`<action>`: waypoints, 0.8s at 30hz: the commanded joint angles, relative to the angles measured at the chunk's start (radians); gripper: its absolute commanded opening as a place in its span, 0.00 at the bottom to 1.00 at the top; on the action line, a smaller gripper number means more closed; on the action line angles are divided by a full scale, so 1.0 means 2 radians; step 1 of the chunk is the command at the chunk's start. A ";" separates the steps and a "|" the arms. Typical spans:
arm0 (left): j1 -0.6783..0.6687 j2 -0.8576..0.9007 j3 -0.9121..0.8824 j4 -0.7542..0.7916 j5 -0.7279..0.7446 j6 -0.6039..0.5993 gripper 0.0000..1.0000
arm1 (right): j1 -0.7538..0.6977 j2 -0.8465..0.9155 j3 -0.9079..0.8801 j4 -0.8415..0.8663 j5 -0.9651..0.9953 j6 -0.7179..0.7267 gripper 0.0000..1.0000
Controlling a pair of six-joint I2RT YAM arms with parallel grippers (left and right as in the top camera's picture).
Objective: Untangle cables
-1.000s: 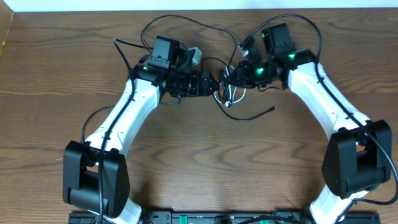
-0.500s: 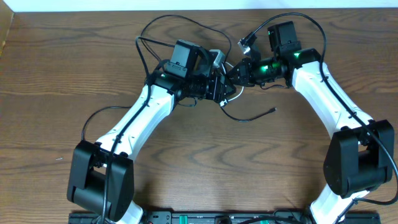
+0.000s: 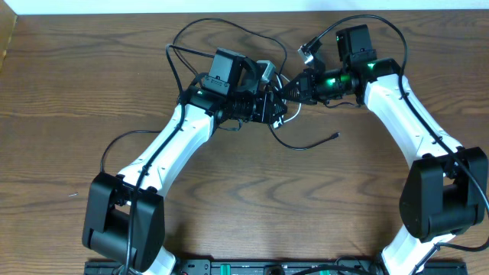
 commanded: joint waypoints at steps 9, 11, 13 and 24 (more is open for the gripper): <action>0.002 0.000 -0.002 0.016 -0.009 0.003 0.27 | -0.003 0.006 0.006 -0.007 -0.026 -0.008 0.01; 0.002 0.000 -0.002 0.017 -0.009 0.003 0.22 | -0.003 0.006 0.006 -0.008 -0.026 -0.008 0.01; 0.002 0.000 -0.002 0.017 -0.009 0.003 0.18 | -0.003 0.006 0.006 -0.008 -0.026 -0.008 0.01; 0.002 0.000 -0.003 0.017 -0.009 0.003 0.08 | -0.004 0.006 0.006 -0.013 0.008 -0.011 0.01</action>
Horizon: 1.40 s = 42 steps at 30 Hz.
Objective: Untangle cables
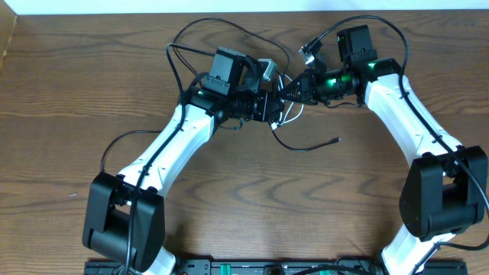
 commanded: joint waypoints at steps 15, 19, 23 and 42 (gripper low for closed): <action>0.025 0.000 -0.002 -0.002 -0.012 0.002 0.07 | -0.010 0.003 0.006 -0.111 0.441 0.027 0.01; 0.043 0.000 -0.002 -0.004 -0.012 0.002 0.07 | -0.020 0.003 0.006 -0.125 0.486 0.030 0.01; 0.060 0.000 -0.002 -0.005 -0.012 0.003 0.07 | -0.034 0.003 0.006 -0.132 0.499 0.030 0.01; 0.093 -0.043 -0.002 -0.004 0.039 -0.059 0.08 | -0.039 0.003 0.006 -0.008 0.048 -0.057 0.72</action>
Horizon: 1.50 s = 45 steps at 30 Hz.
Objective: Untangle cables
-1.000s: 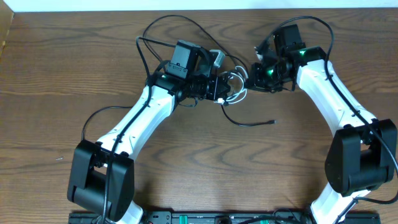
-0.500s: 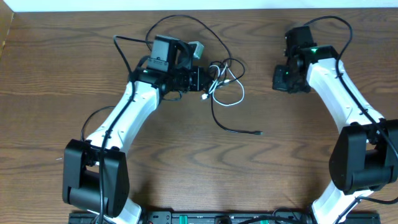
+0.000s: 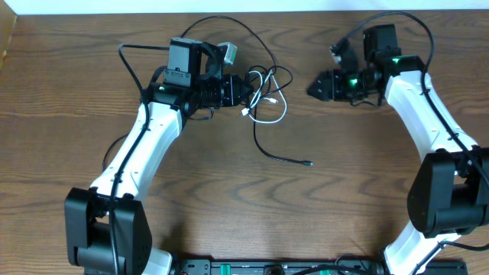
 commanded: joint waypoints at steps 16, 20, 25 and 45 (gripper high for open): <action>-0.007 -0.007 0.004 0.000 0.011 -0.033 0.07 | 0.097 0.062 0.001 0.078 0.053 0.235 0.48; -0.007 -0.007 0.004 0.003 0.011 -0.033 0.07 | 0.087 0.077 0.001 0.072 0.062 0.236 0.01; 0.008 -0.017 0.012 0.015 0.012 -0.033 0.07 | 0.052 0.078 0.001 0.048 0.067 0.210 0.01; 0.167 -0.133 0.027 -0.032 -0.002 -0.032 0.08 | -0.065 0.075 0.003 -0.067 0.058 -0.064 0.01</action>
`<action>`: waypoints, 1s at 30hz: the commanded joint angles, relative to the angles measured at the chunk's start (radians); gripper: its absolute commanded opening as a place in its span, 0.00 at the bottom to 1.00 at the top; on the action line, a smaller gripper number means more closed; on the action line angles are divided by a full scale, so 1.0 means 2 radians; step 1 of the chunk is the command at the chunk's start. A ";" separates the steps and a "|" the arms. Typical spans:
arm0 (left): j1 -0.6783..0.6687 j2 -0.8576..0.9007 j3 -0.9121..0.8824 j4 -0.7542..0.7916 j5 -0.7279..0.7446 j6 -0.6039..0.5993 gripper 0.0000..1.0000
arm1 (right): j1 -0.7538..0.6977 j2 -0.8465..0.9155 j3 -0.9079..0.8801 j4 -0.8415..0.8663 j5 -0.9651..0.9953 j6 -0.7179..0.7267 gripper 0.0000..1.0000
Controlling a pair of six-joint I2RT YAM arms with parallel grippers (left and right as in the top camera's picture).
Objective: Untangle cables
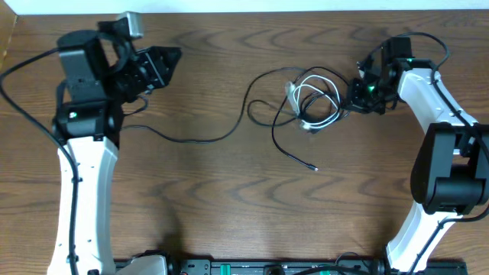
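A white cable (315, 105) lies coiled right of the table's middle, with a black cable (200, 140) looped through it. The black cable trails left in a long slack line towards my left arm, and its other end with a small plug (314, 167) points to the front. My right gripper (353, 96) sits at the coil's right edge, shut on the white cable. My left gripper (166, 63) is raised at the far left, well away from the coil. It stands open with nothing between its fingers.
The wooden table (229, 214) reaches a white wall at the back edge. The arms' own black leads loop around both wrists. Both arm bases stand at the front corners.
My left gripper was at the tangle's left side and is now far left, raised and open. The tangle has shifted right, with the black cable drawn out leftwards. My right gripper now grips its right edge.
First both grippers met at the tangle in the back middle of the table, and stayed so. Then the tangle was further left at my left gripper, with the right gripper apart. Now the black cable is stretched left and the coil lies at my right gripper.
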 commanded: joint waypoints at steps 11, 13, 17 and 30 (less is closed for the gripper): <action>-0.037 0.014 0.004 -0.023 -0.016 0.032 0.07 | 0.047 -0.042 0.194 -0.162 -0.148 -0.210 0.01; -0.038 0.014 0.004 -0.023 -0.020 0.032 0.07 | 0.058 -0.051 0.242 -0.175 -0.151 -0.215 0.01; -0.038 0.014 0.004 -0.023 -0.020 0.032 0.07 | 0.081 -0.065 0.311 -0.179 -0.150 -0.223 0.01; -0.039 0.024 0.004 -0.022 -0.020 0.032 0.07 | 0.112 -0.074 0.341 -0.161 -0.106 -0.208 0.01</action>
